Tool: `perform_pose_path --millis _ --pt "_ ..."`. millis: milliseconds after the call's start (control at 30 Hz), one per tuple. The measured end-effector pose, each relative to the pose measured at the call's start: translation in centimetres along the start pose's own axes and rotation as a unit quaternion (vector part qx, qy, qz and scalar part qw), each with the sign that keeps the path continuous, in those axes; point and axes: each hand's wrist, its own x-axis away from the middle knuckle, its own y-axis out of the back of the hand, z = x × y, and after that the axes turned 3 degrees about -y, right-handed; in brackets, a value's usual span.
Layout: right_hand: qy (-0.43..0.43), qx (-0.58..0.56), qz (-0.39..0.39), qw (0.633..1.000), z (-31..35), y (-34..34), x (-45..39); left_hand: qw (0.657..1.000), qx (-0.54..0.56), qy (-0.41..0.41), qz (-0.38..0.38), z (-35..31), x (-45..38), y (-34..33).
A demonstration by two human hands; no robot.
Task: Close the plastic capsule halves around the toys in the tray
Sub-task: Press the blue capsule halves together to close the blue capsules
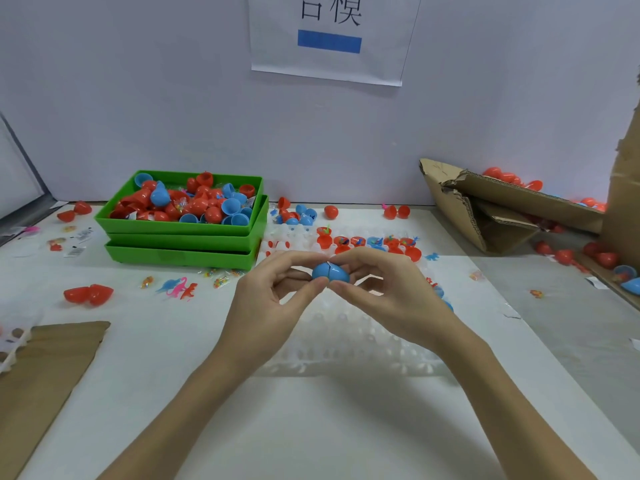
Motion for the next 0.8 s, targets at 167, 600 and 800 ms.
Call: perform_pose_path --millis 167,600,800 --pt "0.042 0.035 -0.016 0.998 0.3 -0.4 0.1 1.000 0.014 -0.005 -0.007 -0.2 0.1 -0.1" --pt "0.030 -0.080 -0.035 0.996 0.5 -1.6 0.1 0.999 -0.002 0.009 0.043 -0.6 -0.4 1.4" --pt "0.019 -0.091 -0.037 0.995 0.5 -1.8 -0.1 0.999 0.005 0.026 0.047 -0.7 -0.5 1.4"
